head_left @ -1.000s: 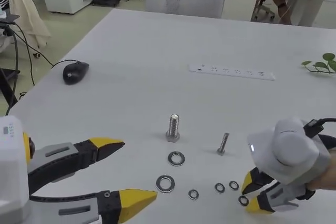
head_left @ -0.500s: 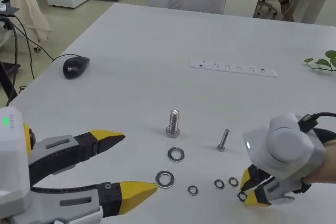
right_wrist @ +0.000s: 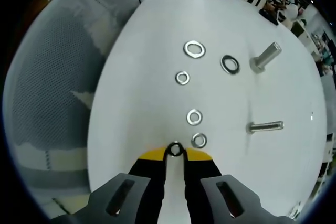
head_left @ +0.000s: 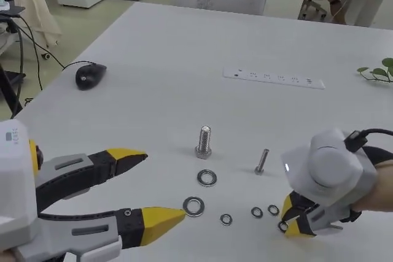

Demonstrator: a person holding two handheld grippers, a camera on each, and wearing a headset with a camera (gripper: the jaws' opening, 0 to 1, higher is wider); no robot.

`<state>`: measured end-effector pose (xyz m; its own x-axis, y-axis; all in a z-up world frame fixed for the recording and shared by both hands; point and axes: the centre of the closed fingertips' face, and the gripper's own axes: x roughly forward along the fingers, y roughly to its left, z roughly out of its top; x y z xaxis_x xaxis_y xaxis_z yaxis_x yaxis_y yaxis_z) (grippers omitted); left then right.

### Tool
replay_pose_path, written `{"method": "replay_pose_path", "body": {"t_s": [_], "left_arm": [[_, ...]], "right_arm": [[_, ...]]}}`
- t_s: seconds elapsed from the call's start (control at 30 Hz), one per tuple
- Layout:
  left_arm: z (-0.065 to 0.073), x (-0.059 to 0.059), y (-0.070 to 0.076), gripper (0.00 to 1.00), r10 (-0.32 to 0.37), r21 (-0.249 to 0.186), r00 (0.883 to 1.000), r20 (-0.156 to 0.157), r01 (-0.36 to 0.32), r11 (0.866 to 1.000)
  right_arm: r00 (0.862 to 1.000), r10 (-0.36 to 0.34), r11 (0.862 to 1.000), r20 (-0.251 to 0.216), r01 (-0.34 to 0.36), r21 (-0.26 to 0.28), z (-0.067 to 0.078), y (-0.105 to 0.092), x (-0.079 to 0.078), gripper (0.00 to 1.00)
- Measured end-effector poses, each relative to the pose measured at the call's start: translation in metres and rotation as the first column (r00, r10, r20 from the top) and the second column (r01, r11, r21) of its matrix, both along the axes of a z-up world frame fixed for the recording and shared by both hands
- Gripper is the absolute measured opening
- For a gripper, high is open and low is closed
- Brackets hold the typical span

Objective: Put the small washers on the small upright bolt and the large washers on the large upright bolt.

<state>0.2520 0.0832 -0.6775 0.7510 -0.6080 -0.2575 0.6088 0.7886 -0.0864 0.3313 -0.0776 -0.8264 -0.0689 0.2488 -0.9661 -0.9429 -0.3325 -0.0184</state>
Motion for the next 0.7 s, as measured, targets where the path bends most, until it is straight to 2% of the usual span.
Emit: {"method": "replay_pose_path", "body": {"t_s": [0.13,0.3,0.53,0.7], "left_arm": [[0.0,-0.001,0.0,0.56,-0.001,0.006,1.0,-0.002,0.001,1.0],[0.0,-0.001,0.001,0.56,-0.001,0.009,1.0,-0.003,0.001,1.0],[0.0,0.001,-0.001,0.56,-0.007,0.007,1.0,0.0,0.007,1.0],[-0.002,0.001,-0.001,0.56,-0.006,0.003,1.0,-0.001,0.006,1.0]], "right_arm": [[1.0,-0.004,1.0,0.003,0.004,-0.002,0.001,0.001,0.001,0.12],[1.0,-0.004,1.0,0.007,0.004,0.02,0.016,0.007,0.006,0.12],[0.999,-0.014,0.999,0.043,0.012,0.047,0.048,0.015,0.028,0.12],[0.996,-0.038,0.997,0.085,0.032,0.068,0.068,0.025,0.05,0.12]]}}
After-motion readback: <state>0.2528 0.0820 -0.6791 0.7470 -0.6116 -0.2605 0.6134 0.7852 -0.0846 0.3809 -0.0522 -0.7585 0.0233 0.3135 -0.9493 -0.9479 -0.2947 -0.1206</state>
